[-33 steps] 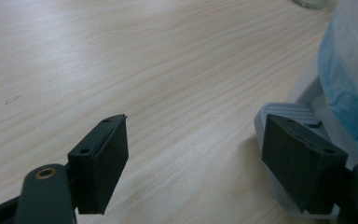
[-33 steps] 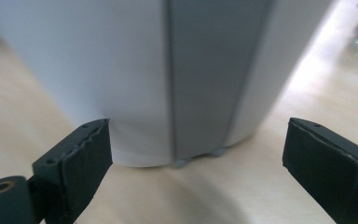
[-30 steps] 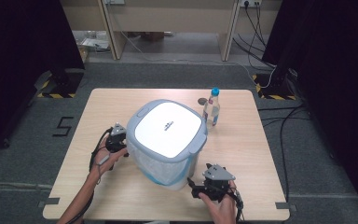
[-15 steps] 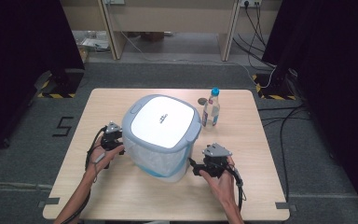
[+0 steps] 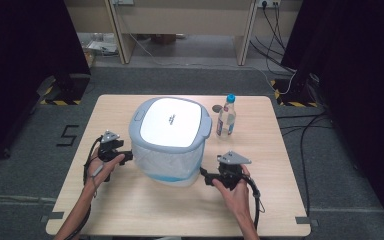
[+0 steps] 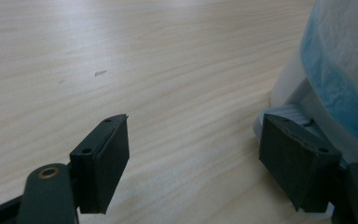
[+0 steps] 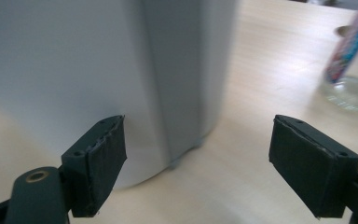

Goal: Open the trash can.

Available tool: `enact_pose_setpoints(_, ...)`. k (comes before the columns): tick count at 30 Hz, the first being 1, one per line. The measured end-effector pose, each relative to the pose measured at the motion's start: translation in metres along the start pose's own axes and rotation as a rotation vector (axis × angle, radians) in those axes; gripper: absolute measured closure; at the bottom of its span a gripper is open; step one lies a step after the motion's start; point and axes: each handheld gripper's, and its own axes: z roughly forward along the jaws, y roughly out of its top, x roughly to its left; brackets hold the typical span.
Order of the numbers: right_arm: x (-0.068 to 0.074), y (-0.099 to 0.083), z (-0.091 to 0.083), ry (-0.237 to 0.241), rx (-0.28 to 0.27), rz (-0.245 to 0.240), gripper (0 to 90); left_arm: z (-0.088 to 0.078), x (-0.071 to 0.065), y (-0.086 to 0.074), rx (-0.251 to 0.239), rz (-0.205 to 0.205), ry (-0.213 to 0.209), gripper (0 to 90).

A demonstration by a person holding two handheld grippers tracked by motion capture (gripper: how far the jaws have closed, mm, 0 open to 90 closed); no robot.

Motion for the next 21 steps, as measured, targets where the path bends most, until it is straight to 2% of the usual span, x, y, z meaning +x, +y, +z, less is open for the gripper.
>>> enact_pose_setpoints(3, 0.017, -0.007, -0.004, 0.033, -0.018, -0.015, 18.9, 0.006, -0.006, 0.002, 0.005, 0.016, -0.024, 24.0)
enact_pose_setpoints(4, 0.023, -0.006, -0.001, 0.035, -0.035, -0.027, 15.0, 0.010, -0.011, 0.001, 0.017, 0.022, -0.042, 23.9)
enact_pose_setpoints(7, 0.025, -0.003, 0.001, 0.021, -0.025, -0.044, 13.3, 0.014, -0.013, -0.002, 0.034, 0.030, -0.054, 23.3)
enact_pose_setpoints(8, 0.024, -0.002, 0.002, 0.016, -0.026, -0.047, 13.6, 0.015, -0.013, -0.003, 0.030, 0.006, -0.067, 23.5)
enact_pose_setpoints(11, 0.020, 0.003, 0.006, -0.023, -0.030, -0.054, 14.3, 0.015, -0.009, -0.005, 0.027, -0.034, -0.065, 23.0)
enact_pose_setpoints(13, 0.013, 0.005, 0.013, -0.046, -0.043, -0.026, 14.5, 0.012, -0.006, -0.009, 0.019, -0.057, -0.063, 23.0)
enact_pose_setpoints(17, 0.001, 0.017, 0.029, -0.104, -0.046, -0.013, 15.0, 0.002, -0.006, -0.018, 0.004, -0.068, -0.040, 23.1)
enact_pose_setpoints(21, -0.008, 0.028, 0.048, -0.131, -0.059, 0.020, 17.5, -0.008, -0.007, -0.027, -0.015, -0.062, -0.012, 23.2)
